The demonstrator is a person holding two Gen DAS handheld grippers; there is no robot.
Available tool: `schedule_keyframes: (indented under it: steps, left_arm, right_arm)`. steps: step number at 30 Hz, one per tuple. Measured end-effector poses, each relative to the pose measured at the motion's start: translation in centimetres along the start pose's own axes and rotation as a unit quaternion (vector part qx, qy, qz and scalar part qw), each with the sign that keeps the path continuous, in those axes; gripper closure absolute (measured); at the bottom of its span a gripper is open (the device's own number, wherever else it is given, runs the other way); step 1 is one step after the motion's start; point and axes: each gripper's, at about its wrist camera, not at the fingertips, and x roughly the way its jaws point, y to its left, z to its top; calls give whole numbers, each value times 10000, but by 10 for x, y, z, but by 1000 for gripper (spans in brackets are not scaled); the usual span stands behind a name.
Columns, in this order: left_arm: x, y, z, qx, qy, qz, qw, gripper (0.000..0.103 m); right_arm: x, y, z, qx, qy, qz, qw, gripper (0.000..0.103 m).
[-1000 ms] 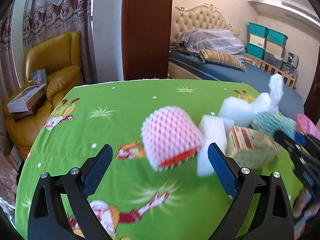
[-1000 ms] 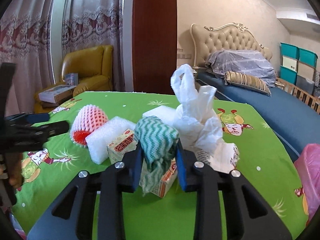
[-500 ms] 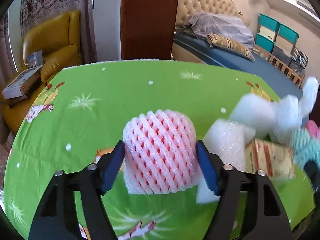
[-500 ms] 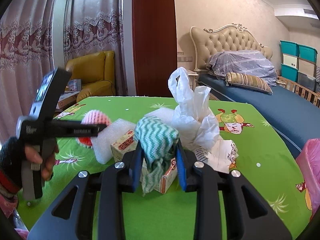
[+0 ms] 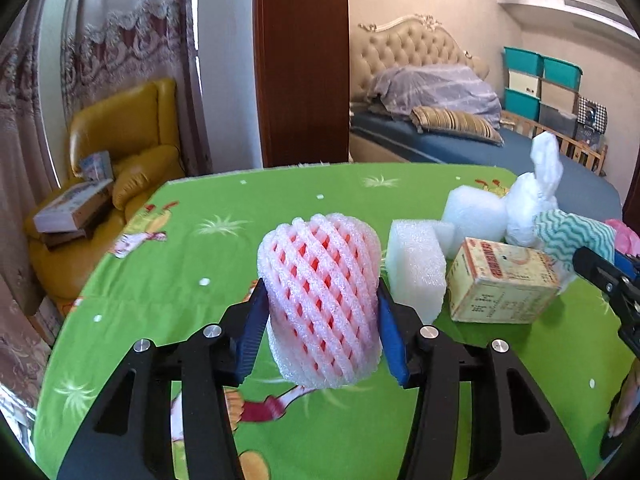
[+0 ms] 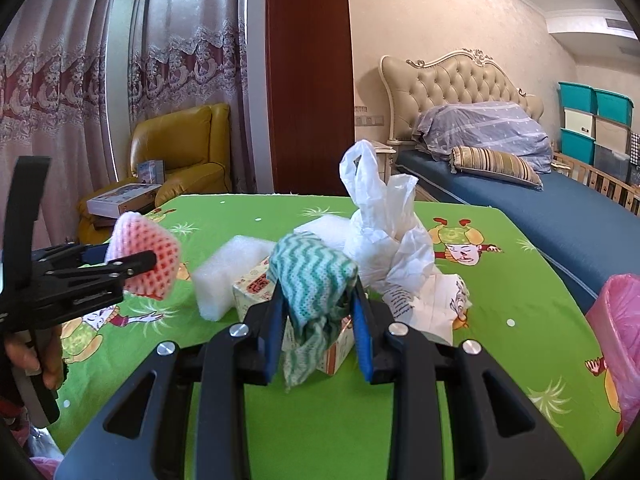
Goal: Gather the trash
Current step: 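Drop the foam net into the pink bin with the left tool while the right drops the cloth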
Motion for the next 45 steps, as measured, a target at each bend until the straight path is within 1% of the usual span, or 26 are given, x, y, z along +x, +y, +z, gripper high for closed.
schedule_keyframes:
  steps: [3, 9, 13, 16, 25, 34, 38, 45]
  left_arm:
    - [-16, -2, -1, 47, -149, 6, 9999, 54]
    - [-46, -9, -4, 86, -498, -126, 9986, 54]
    - [-63, -21, -4, 204, -720, -184, 9970, 54]
    - [-71, -34, -5, 352, -797, -253, 9959, 54]
    - [-78, -69, -11, 708, -847, -504, 9926, 54]
    - [-72, -107, -18, 1016, -684, -784, 9894, 54]
    - [-69, -128, -22, 1227, -615, -972, 9858, 54]
    - [-63, -170, -27, 1597, -459, -1366, 9766, 54]
  right_arm:
    - [-12, 1, 0, -32, -78, -20, 10000, 74]
    - [-34, -5, -1, -14, -209, -70, 9998, 74]
    - [-46, -11, -4, -2, -260, -122, 9996, 74]
    - [-53, -15, -6, 39, -287, -151, 9995, 74]
    - [-70, -30, -19, -8, -245, -342, 9991, 73]
    - [-88, -53, -34, 26, -197, -647, 9977, 73]
    - [-98, -69, -42, 93, -209, -810, 9965, 73]
    - [-115, -100, -51, 303, -261, -1120, 9929, 73]
